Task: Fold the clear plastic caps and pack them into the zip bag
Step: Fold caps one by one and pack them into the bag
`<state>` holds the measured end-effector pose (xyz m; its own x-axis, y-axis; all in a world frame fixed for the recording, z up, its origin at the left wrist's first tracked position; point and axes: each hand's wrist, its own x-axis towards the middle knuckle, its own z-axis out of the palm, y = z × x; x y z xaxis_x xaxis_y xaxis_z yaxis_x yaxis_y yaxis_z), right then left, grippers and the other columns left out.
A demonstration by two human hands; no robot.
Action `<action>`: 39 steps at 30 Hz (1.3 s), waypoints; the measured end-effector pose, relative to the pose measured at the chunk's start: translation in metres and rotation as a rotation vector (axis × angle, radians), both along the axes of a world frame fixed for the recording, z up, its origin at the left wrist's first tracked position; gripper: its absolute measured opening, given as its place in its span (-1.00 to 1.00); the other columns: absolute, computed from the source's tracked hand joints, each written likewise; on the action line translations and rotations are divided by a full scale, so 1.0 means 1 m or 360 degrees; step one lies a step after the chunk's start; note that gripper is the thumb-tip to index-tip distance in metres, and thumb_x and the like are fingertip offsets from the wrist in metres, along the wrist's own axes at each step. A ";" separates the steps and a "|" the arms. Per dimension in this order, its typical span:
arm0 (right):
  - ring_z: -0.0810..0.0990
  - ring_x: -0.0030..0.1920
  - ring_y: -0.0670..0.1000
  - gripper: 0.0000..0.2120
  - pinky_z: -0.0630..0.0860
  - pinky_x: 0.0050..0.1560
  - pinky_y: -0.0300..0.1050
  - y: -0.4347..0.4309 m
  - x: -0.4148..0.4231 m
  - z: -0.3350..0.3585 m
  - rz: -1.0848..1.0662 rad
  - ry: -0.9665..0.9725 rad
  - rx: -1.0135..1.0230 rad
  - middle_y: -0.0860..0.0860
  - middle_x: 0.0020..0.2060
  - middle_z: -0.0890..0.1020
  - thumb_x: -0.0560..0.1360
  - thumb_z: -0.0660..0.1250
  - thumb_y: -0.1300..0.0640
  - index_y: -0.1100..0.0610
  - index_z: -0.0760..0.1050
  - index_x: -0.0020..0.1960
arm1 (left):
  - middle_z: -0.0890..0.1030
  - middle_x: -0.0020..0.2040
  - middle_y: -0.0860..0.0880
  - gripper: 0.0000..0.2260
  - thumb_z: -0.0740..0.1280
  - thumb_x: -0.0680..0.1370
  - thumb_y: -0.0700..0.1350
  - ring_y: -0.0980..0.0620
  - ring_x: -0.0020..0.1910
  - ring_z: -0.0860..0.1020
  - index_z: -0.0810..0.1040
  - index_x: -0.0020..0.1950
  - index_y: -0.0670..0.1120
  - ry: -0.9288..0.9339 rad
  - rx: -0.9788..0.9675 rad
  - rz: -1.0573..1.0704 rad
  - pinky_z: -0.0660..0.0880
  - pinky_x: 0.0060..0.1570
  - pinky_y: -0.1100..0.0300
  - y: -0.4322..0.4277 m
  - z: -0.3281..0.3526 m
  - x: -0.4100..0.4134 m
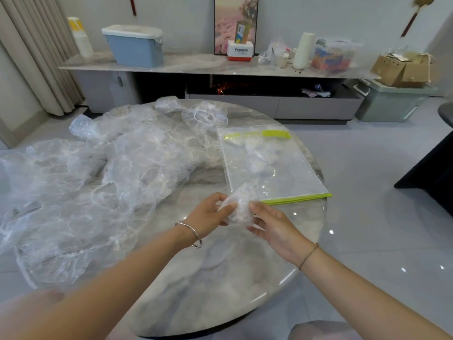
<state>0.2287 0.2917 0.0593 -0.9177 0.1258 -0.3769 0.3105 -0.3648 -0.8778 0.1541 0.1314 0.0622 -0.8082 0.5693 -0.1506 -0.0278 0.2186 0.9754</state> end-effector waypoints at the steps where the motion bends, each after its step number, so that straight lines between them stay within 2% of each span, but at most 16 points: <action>1: 0.54 -0.16 -0.07 -0.79 0.50 -0.07 -0.21 0.007 0.002 0.000 -0.0053 -0.0008 0.0054 -0.01 -0.19 0.56 0.33 0.44 0.02 0.07 0.58 -0.07 | 0.60 -0.20 -0.09 -0.87 0.28 0.57 -0.09 0.09 -0.23 0.59 0.48 -0.01 -0.16 -0.0010 -0.0033 -0.0065 0.59 -0.10 0.22 0.008 0.002 0.001; 3: 0.53 -0.18 -0.06 -0.91 0.48 -0.11 -0.22 0.023 0.005 -0.001 -0.0173 -0.0057 0.0141 0.02 -0.21 0.54 0.40 0.44 0.10 0.08 0.56 -0.14 | 0.61 -0.21 -0.06 -0.83 0.28 0.58 -0.08 0.12 -0.25 0.60 0.50 0.01 -0.18 -0.0012 -0.0109 -0.0169 0.58 -0.13 0.23 0.025 0.002 0.001; 5: 0.48 -0.20 -0.01 -0.92 0.51 -0.21 -0.24 0.038 0.006 -0.004 -0.0330 -0.0130 0.0155 0.05 -0.23 0.49 0.46 0.42 0.16 0.11 0.51 -0.14 | 0.63 -0.17 -0.02 -0.82 0.28 0.57 -0.03 0.12 -0.22 0.59 0.51 0.04 -0.13 0.0106 -0.0233 -0.0122 0.54 -0.05 0.18 0.038 -0.002 -0.008; 8: 0.42 -0.33 0.01 -0.83 0.52 -0.43 -0.30 0.063 0.008 -0.008 -0.0625 -0.0255 0.0151 0.07 -0.32 0.42 0.52 0.36 0.20 0.12 0.40 -0.20 | 0.57 0.06 0.07 -0.78 0.32 0.54 0.03 0.12 -0.07 0.52 0.50 0.11 -0.04 0.0627 -0.0543 -0.0036 0.44 -0.02 0.25 0.057 -0.019 -0.034; 10: 0.41 -0.34 0.01 -0.82 0.50 -0.46 -0.33 0.076 0.008 -0.010 -0.0726 -0.0290 0.0120 0.08 -0.31 0.41 0.54 0.32 0.21 0.12 0.37 -0.20 | 0.51 0.15 0.07 -0.70 0.36 0.49 0.09 0.07 0.09 0.47 0.47 0.15 0.00 0.0967 -0.0822 -0.0116 0.40 0.07 0.19 0.067 -0.029 -0.050; 12: 0.42 -0.33 0.00 -0.83 0.50 -0.47 -0.34 0.085 0.006 -0.012 -0.0762 -0.0280 0.0091 0.10 -0.25 0.43 0.54 0.31 0.21 0.12 0.36 -0.18 | 0.47 0.19 0.04 -0.61 0.40 0.44 0.15 0.03 0.18 0.43 0.46 0.17 0.01 0.1121 -0.1024 -0.0222 0.37 0.12 0.17 0.076 -0.036 -0.062; 17: 0.48 -0.28 0.00 -0.85 0.51 -0.45 -0.31 0.091 0.001 -0.011 -0.0705 -0.0237 0.0131 0.14 -0.11 0.51 0.53 0.34 0.20 0.12 0.37 -0.15 | 0.46 0.12 0.02 -0.54 0.43 0.36 0.24 0.04 0.13 0.45 0.48 0.12 0.00 0.1180 -0.1216 -0.0245 0.33 0.02 0.23 0.090 -0.046 -0.075; 19: 0.50 -0.27 0.00 -0.86 0.53 -0.39 -0.30 0.091 -0.001 -0.011 -0.0669 -0.0244 0.0175 0.13 -0.11 0.53 0.52 0.34 0.20 0.12 0.39 -0.15 | 0.47 0.10 0.03 -0.58 0.43 0.38 0.22 0.07 0.11 0.46 0.51 0.08 0.00 0.1129 -0.1146 -0.0237 0.35 0.02 0.25 0.092 -0.046 -0.079; 22: 0.54 -0.25 0.00 -0.89 0.53 -0.42 -0.29 0.092 -0.003 -0.013 -0.0636 -0.0253 0.0218 0.13 -0.10 0.55 0.51 0.34 0.24 0.14 0.41 -0.09 | 0.49 0.09 0.00 -0.69 0.40 0.45 0.11 0.04 0.10 0.49 0.53 0.09 -0.04 0.1037 -0.1051 -0.0320 0.37 0.03 0.26 0.094 -0.044 -0.086; 26: 0.54 -0.19 0.01 -0.73 0.51 -0.37 -0.25 0.091 -0.006 -0.013 -0.0660 -0.0262 0.0300 0.14 -0.01 0.55 0.47 0.37 0.30 0.17 0.37 0.11 | 0.51 0.06 0.03 -0.80 0.27 0.55 0.07 0.02 0.03 0.51 0.52 0.05 -0.02 0.1333 -0.1227 -0.0399 0.34 -0.15 0.22 0.095 -0.044 -0.083; 29: 0.42 -0.32 -0.02 -0.72 0.40 -0.36 -0.35 0.090 -0.010 -0.014 -0.0901 -0.0143 0.0613 0.03 -0.20 0.43 0.43 0.37 0.38 0.13 0.33 -0.03 | 0.55 -0.02 -0.01 -0.83 0.23 0.59 -0.01 -0.05 -0.08 0.54 0.51 0.02 -0.08 0.1606 -0.1108 -0.0230 0.35 -0.26 0.16 0.094 -0.049 -0.077; 31: 0.39 -0.28 0.02 -0.69 0.36 -0.32 -0.34 0.089 -0.013 -0.011 -0.1063 0.0162 0.1035 0.00 -0.24 0.37 0.40 0.34 0.41 0.06 0.29 -0.19 | 0.56 -0.20 -0.05 -0.88 0.30 0.55 -0.10 -0.09 -0.25 0.56 0.52 -0.11 -0.14 0.1789 -0.0894 -0.0038 0.30 -0.44 0.19 0.091 -0.051 -0.071; 33: 0.41 -0.19 -0.04 -0.71 0.38 -0.18 -0.35 0.088 -0.014 -0.004 -0.1012 0.0565 0.1528 -0.04 -0.21 0.38 0.39 0.29 0.43 0.06 0.33 -0.23 | 0.51 -0.37 -0.01 -0.83 0.25 0.52 -0.07 -0.05 -0.42 0.52 0.50 -0.22 -0.12 0.1926 -0.0807 0.0119 0.25 -0.57 0.24 0.090 -0.046 -0.064; 35: 0.42 -0.16 -0.16 -0.80 0.37 -0.11 -0.42 0.084 -0.016 -0.002 -0.0785 0.0861 0.1984 -0.02 -0.13 0.40 0.39 0.22 0.45 0.16 0.42 -0.20 | 0.48 -0.43 0.00 -0.76 0.15 0.52 -0.03 -0.03 -0.47 0.48 0.48 -0.23 -0.12 0.1888 -0.0754 0.0223 0.28 -0.62 0.22 0.091 -0.043 -0.058; 36: 0.43 -0.16 -0.16 -0.82 0.38 -0.13 -0.40 0.082 -0.017 -0.006 -0.0669 0.0919 0.2165 -0.01 -0.10 0.42 0.39 0.21 0.45 0.20 0.45 -0.18 | 0.48 -0.44 -0.02 -0.76 0.14 0.55 -0.03 -0.05 -0.47 0.47 0.48 -0.20 -0.13 0.1815 -0.0710 0.0268 0.31 -0.61 0.18 0.091 -0.042 -0.056; 39: 0.51 -0.07 -0.04 -0.82 0.51 -0.19 -0.12 0.078 -0.021 -0.039 -0.0354 0.0739 0.2432 -0.02 0.04 0.49 0.48 0.20 0.31 0.16 0.54 0.00 | 0.55 -0.30 -0.11 -0.81 0.17 0.62 -0.05 -0.13 -0.34 0.50 0.43 -0.05 -0.16 0.1481 -0.0644 0.0310 0.38 -0.44 0.07 0.089 -0.040 -0.055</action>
<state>0.2076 0.3702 0.0206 -0.8241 0.2437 0.5113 -0.0094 0.8967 -0.4426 0.0996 0.2209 0.0218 -0.7756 0.4618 0.4303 0.6300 0.6078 0.4834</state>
